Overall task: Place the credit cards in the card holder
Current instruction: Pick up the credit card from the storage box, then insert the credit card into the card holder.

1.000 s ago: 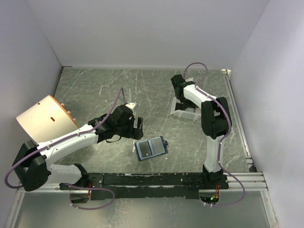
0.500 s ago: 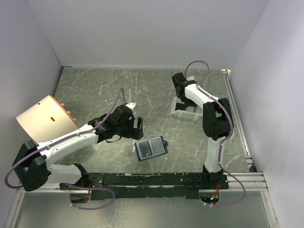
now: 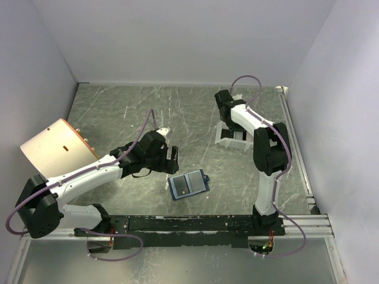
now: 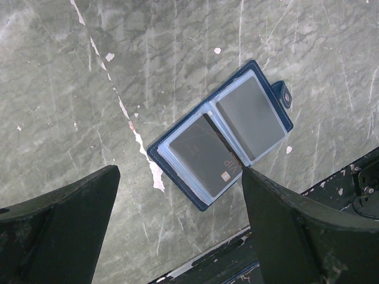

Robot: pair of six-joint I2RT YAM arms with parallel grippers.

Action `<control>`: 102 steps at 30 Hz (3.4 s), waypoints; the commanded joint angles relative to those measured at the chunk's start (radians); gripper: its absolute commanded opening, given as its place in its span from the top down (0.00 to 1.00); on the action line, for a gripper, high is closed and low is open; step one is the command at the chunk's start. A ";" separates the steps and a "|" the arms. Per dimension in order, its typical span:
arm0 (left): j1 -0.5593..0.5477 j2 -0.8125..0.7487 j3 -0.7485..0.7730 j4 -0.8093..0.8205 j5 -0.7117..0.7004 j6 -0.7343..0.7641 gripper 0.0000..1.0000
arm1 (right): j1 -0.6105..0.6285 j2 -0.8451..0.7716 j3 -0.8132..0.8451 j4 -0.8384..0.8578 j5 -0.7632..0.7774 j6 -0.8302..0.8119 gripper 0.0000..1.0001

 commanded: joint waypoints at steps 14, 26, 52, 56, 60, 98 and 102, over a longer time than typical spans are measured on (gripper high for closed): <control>0.004 -0.023 -0.014 0.021 0.053 -0.042 0.05 | -0.011 -0.139 0.002 0.032 -0.167 0.016 1.00; 0.004 -0.076 -0.028 0.058 0.145 -0.191 0.09 | 0.012 -0.361 -0.054 0.034 -0.339 0.040 1.00; 0.007 -0.237 -0.177 0.544 0.310 -0.492 0.32 | 0.076 -0.944 -0.753 0.905 -1.580 0.479 1.00; 0.008 -0.237 -0.177 0.572 0.313 -0.503 0.38 | 0.075 -0.954 -0.767 0.954 -1.614 0.523 1.00; 0.013 -0.243 -0.186 0.625 0.311 -0.515 0.45 | 0.077 -0.950 -0.800 1.031 -1.645 0.578 1.00; 0.036 -0.210 -0.486 0.561 0.342 -0.582 0.93 | 0.137 -0.750 -0.812 0.350 -0.913 0.135 0.28; 0.034 -0.128 -0.473 0.619 0.390 -0.577 0.93 | 0.233 -0.685 -0.780 0.309 -0.788 0.128 0.30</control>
